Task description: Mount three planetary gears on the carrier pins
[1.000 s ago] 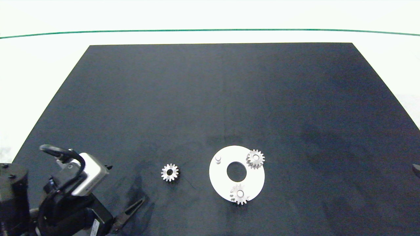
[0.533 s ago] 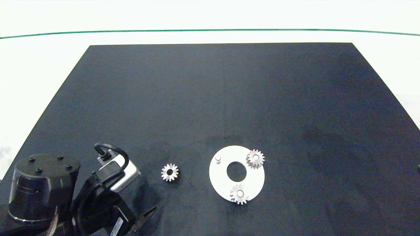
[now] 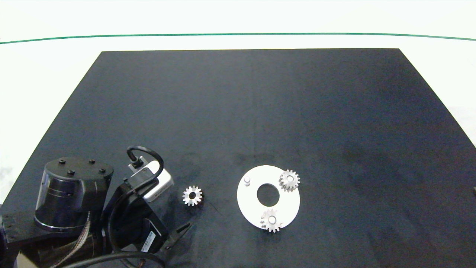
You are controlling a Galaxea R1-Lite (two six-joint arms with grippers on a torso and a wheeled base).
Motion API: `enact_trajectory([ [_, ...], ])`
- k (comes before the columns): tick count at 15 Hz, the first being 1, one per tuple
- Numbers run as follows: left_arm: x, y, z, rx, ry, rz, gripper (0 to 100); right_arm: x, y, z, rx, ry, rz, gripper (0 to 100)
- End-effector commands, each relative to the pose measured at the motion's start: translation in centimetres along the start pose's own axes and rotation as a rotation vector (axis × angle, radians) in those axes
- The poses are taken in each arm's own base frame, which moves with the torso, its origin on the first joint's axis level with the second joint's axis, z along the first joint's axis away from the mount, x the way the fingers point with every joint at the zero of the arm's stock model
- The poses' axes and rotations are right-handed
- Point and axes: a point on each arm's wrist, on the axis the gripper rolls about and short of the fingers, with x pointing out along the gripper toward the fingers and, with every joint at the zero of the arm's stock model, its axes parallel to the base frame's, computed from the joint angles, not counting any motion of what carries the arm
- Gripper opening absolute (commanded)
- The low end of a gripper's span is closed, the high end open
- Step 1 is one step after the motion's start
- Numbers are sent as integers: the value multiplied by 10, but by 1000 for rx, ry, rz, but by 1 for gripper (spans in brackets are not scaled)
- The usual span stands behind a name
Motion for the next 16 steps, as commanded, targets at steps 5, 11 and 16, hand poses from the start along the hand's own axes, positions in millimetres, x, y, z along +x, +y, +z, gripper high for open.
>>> enact_trajectory([
  [5,18,-3,9,7,18,-19,100,0,0,1,-4,2,0,100],
  [11,29,-3,15,6,17,-19,96,0,0,1,-3,0,-3,100],
  [16,33,-3,16,3,25,-20,85,-1,-1,3,1,-7,-5,100],
])
